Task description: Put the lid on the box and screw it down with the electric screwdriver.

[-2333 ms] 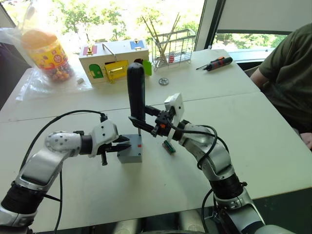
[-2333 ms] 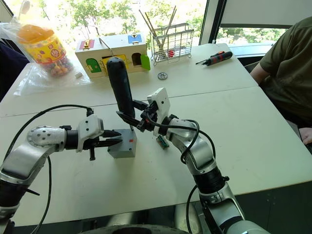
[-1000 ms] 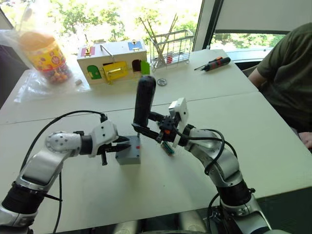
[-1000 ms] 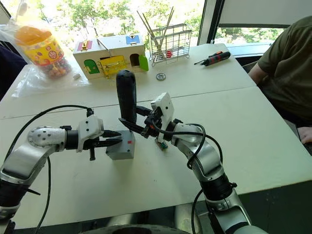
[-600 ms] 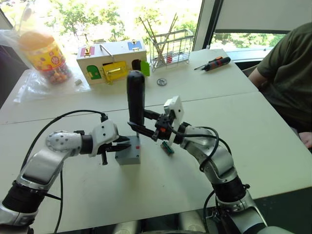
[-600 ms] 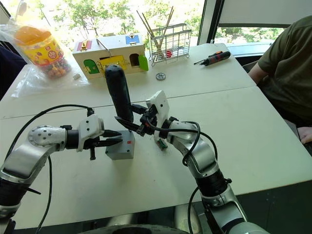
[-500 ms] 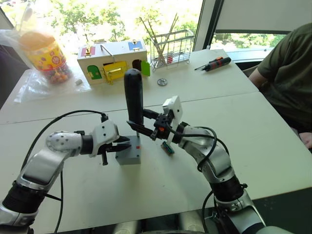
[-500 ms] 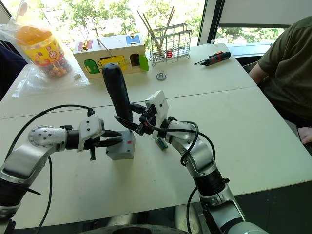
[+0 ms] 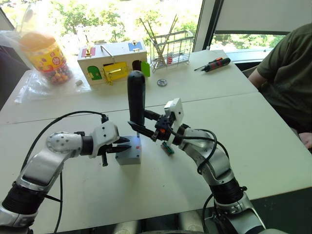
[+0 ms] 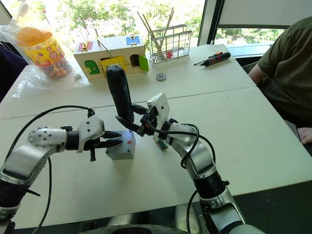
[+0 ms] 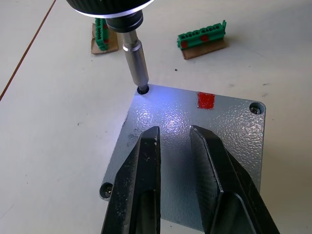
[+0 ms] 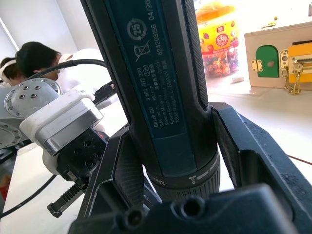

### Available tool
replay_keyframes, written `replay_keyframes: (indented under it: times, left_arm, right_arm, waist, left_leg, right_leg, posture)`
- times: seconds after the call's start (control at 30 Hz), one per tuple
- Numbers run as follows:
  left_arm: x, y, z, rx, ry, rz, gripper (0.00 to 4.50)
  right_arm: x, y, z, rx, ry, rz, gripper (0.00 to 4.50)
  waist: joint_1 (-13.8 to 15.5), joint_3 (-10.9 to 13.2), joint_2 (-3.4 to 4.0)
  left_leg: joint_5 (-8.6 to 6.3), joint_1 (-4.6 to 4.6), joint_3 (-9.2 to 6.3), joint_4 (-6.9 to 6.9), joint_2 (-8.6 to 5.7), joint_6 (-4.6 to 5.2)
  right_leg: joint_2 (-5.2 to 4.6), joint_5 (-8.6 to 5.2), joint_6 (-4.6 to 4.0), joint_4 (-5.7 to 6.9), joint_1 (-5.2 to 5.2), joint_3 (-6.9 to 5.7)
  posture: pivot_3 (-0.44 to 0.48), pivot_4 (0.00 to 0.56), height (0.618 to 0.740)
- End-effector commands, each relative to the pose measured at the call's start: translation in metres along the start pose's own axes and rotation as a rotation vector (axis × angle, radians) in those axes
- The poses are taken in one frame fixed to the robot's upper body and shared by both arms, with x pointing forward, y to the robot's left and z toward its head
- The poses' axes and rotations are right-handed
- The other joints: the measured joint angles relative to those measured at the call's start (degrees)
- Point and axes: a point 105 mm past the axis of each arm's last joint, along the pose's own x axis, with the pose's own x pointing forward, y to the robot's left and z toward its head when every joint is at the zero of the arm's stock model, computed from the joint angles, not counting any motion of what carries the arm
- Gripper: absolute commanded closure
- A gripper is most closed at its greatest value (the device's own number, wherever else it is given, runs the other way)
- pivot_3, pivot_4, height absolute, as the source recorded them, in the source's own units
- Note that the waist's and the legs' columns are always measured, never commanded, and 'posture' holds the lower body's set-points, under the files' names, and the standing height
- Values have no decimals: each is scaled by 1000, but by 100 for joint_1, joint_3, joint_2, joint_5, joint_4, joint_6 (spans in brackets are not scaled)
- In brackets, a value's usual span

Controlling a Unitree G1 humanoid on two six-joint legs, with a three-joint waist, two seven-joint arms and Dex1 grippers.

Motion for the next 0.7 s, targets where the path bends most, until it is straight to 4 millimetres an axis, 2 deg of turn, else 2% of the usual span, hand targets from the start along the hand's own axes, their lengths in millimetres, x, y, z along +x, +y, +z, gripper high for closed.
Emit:
replay_keyframes:
  times: [0.03, 0.27, 0.47, 0.6, 0.63, 0.7]
  left_arm:
    - [0, -2, -9, -13, 50, -9, 3556]
    - [1, -2, -9, -17, 49, -10, 3556]
    - [3, -4, -12, -28, 48, -13, 3556]
    - [5, -5, -13, -31, 49, -16, 3556]
    - [6, -6, -13, -32, 48, -18, 3556]
    - [7, -6, -13, -34, 46, -20, 3556]
  right_arm:
    - [-6, 11, -65, 135, 229, 12, 2663]
    - [-5, 10, -61, 126, 220, 13, 2663]
    - [-1, 0, -39, 94, 164, -5, 2663]
    - [-1, -11, -2, 70, 84, -27, 2663]
    - [-1, -16, 20, 60, 36, -28, 2663]
    - [-4, -18, 47, 52, -19, -20, 2663]
  waist:
    - [0, 0, 0]
    - [0, 0, 0]
    - [2, 2, 2]
    - [16, 9, 4]
    - [24, 14, 4]
    - [37, 35, 3]
  left_leg:
    - [0, 0, 0, 0, 0, 0]
    - [0, 1, -2, -2, 0, 0]
    - [0, 1, -2, -3, 0, 0]
    - [0, 0, -2, -4, 0, 0]
    - [0, -2, -3, -4, 0, 0]
    - [0, -13, -4, -3, -2, 0]
  right_leg:
    - [0, 0, 0, -1, 0, 0]
    - [0, 0, 0, -6, 3, -1]
    - [0, 0, 0, -7, 4, -1]
    - [-1, 0, 0, -8, 4, -1]
    - [-2, 0, -1, -9, 3, -1]
    - [-4, 1, -1, -9, -3, -2]
  posture:
    - [0, 150, 740]
    - [0, 150, 740]
    - [0, 150, 740]
    - [0, 150, 740]
    - [0, 150, 740]
    - [0, 150, 740]
